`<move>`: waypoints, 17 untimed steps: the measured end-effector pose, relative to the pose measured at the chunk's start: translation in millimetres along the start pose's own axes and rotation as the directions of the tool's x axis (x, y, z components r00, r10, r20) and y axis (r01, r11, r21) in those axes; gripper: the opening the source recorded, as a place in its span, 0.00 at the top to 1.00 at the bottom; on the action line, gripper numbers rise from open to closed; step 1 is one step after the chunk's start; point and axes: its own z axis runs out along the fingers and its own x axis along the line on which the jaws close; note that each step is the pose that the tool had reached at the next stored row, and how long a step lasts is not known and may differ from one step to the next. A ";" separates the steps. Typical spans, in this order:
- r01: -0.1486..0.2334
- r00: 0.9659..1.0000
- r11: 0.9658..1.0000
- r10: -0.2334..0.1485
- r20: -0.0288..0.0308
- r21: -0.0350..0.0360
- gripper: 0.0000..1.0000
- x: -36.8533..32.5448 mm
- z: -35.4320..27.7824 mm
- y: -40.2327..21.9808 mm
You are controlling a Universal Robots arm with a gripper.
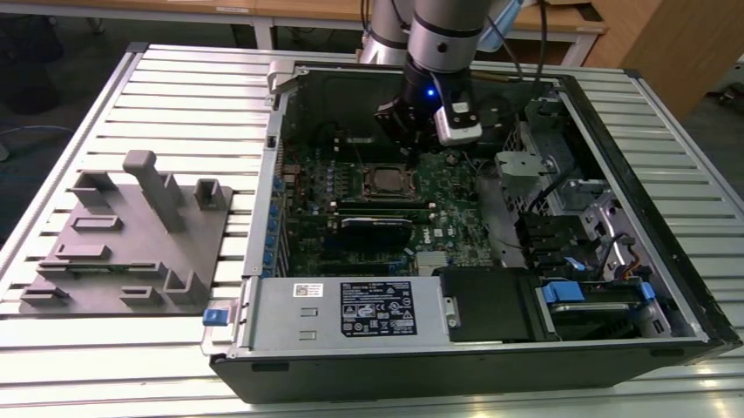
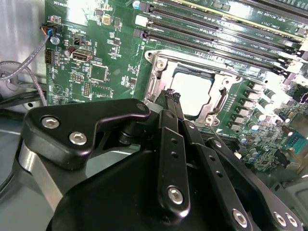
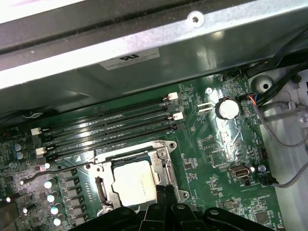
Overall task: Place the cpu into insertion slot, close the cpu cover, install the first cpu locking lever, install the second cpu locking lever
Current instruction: 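Close the cpu cover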
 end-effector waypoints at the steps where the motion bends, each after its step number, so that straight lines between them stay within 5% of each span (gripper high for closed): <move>1: 0.000 1.000 1.000 0.000 0.000 0.000 0.89 1.0 0.1 -0.3; 10: 0.006 1.000 1.000 -0.006 0.000 0.000 0.89 12.4 0.9 -3.5; 17: 0.065 0.998 0.998 -0.065 0.000 0.001 0.89 14.2 2.4 -3.9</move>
